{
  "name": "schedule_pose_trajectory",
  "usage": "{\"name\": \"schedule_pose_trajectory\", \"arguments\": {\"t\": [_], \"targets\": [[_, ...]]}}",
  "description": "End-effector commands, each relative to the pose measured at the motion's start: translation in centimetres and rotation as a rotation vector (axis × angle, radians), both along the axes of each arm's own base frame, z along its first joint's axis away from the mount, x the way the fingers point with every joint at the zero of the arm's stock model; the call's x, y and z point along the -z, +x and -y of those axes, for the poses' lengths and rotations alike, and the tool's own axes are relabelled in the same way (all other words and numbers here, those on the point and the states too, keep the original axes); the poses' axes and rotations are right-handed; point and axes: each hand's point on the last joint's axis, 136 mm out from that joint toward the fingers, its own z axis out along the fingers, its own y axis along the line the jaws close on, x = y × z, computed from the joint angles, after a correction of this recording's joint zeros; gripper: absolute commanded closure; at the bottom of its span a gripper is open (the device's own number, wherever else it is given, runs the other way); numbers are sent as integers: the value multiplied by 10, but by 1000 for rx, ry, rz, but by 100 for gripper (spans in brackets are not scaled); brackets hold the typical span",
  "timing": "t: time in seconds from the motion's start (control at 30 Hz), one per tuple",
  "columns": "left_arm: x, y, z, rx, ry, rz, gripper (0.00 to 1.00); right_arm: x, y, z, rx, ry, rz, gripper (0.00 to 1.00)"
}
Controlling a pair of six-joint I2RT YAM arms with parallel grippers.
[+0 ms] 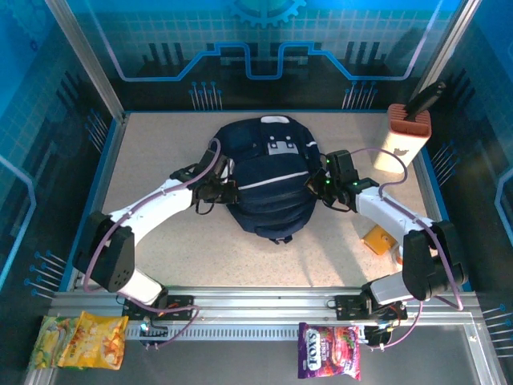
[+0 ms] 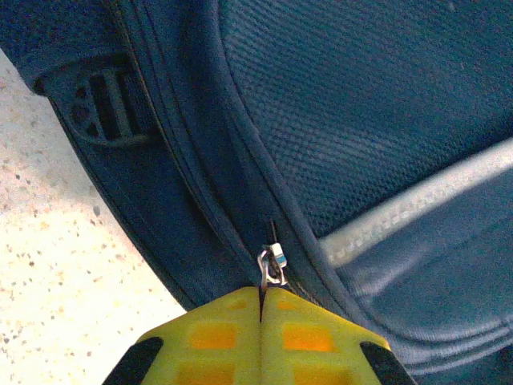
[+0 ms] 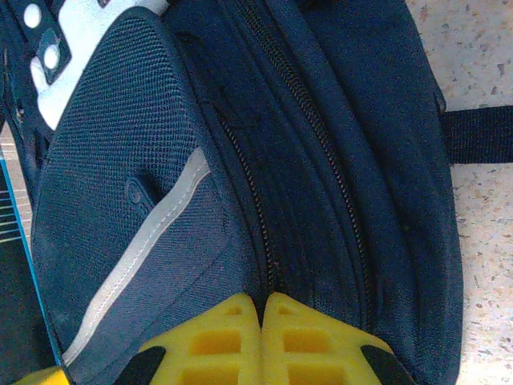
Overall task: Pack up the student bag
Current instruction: Unzip the student bag at the top-center of the table, then move the card holder to the middle-right of the table.
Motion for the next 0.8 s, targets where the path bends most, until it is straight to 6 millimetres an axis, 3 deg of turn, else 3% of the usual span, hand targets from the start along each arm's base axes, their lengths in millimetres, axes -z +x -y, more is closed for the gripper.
{"name": "schedule_pose_trajectory", "arguments": {"t": [0.0,0.17,0.3,0.37,0.4,0.57,0.77], "targets": [[-12,32,-9,-66,8,79,99,-1,10,20,41,-76,32,98],[-11,41,-13,-79,44,101,86,-15,13,9,-41,-62,84,91],[-20,35,-16,-92,29,116,68,-31,9,3,-124,-71,128,66],[-27,30,-21,-108,22,126,55,-38,3,5,-161,-111,132,54],[-30,28,-23,-113,17,132,53,-39,0,9,-170,-139,125,49],[-46,13,-46,-174,24,153,34,-38,-30,52,-147,-369,50,32],[-58,1,-67,-203,25,205,10,-12,-80,117,-6,-600,-154,26]]}}
